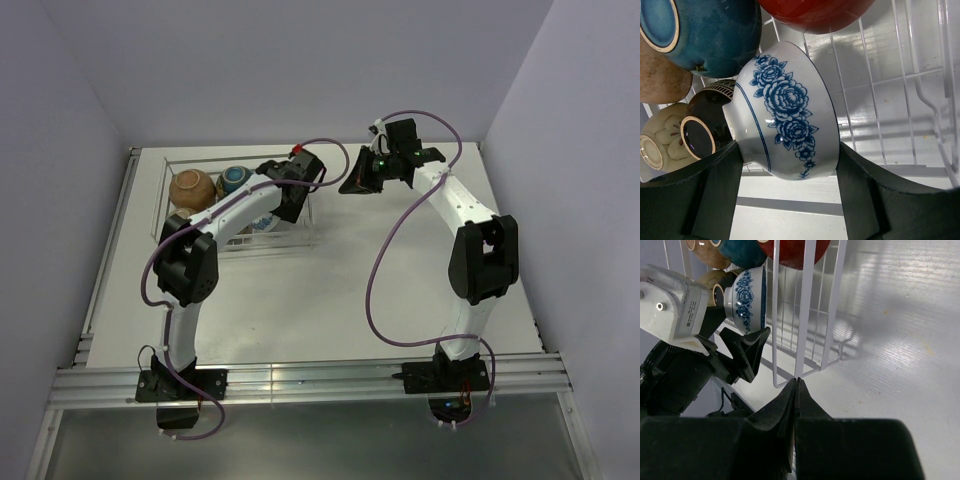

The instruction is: Load the bowls into the dish rack

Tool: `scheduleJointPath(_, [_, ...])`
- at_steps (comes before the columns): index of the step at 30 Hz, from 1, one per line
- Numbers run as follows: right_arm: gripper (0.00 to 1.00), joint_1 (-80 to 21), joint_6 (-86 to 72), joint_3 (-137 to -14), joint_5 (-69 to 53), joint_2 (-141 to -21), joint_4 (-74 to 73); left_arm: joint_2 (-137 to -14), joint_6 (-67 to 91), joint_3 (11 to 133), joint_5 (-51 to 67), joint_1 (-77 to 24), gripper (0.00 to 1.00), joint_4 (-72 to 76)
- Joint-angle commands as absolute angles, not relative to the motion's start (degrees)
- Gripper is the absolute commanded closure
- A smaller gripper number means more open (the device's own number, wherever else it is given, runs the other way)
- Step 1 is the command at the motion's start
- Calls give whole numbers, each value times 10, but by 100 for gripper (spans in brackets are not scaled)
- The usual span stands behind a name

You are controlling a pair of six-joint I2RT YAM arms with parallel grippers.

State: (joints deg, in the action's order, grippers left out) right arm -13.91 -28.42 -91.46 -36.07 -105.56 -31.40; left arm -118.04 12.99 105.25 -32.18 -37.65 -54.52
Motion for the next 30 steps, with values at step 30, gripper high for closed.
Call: scheduleJointPath(30, [100,-134,-265,-915,-366,-1029,-316,-1187,142,1077,-157,-380,12,-532])
